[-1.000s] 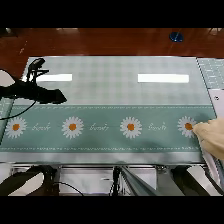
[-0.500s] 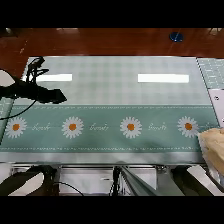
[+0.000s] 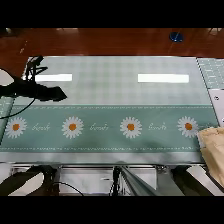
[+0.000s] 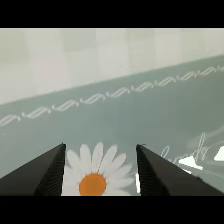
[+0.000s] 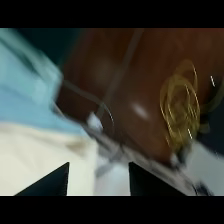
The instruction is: Fold the shirts.
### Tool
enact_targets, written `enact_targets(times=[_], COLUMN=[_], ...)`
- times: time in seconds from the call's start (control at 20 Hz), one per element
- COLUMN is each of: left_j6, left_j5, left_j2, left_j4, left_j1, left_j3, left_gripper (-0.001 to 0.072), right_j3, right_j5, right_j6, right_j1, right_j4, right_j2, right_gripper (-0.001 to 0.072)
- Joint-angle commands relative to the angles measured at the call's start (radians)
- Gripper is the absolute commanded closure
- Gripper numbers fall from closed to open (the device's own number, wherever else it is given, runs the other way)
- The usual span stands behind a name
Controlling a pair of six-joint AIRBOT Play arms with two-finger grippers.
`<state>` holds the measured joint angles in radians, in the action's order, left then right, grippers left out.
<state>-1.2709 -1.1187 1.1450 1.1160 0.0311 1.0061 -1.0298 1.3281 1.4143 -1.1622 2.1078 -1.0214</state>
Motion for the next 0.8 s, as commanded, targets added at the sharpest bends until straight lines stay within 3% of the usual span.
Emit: enact_targets(times=[0.0, 0.1, 0.2, 0.4, 0.6, 0.75], left_j6=[0.018, -0.001, -0.101, -0.184, -0.209, -0.208], left_j5=[0.118, 0.123, 0.025, -0.133, -0.218, -0.24], left_j2=[0.0, 0.013, 0.047, 0.13, 0.234, 0.277], left_j4=[-0.01, 0.137, 0.303, 0.437, 0.436, 0.436], left_j1=[-0.003, -0.038, -0.1, -0.207, -0.233, -0.233], left_j3=[0.05, 0.125, 0.214, 0.28, 0.28, 0.28], left_gripper=[0.0177, 0.0269, 0.0268, 0.0237, 0.0236, 0.0236], right_j3=[-0.157, -0.278, -0.328, -0.329, -0.328, -0.328], right_j5=[-0.41, -0.342, -0.202, 0.021, 0.03, 0.031], right_j6=[-0.071, -0.126, -0.122, -0.122, -0.121, -0.088], right_j1=[0.175, 0.385, 0.604, 0.995, 1.215, 1.253], right_j4=[-0.529, -0.763, -0.792, -0.66, -0.502, -0.476], right_j2=[-0.031, -0.134, -0.227, -0.363, -0.394, -0.395], right_gripper=[0.0247, 0.0247, 0.0247, 0.0247, 0.0247, 0.0247])
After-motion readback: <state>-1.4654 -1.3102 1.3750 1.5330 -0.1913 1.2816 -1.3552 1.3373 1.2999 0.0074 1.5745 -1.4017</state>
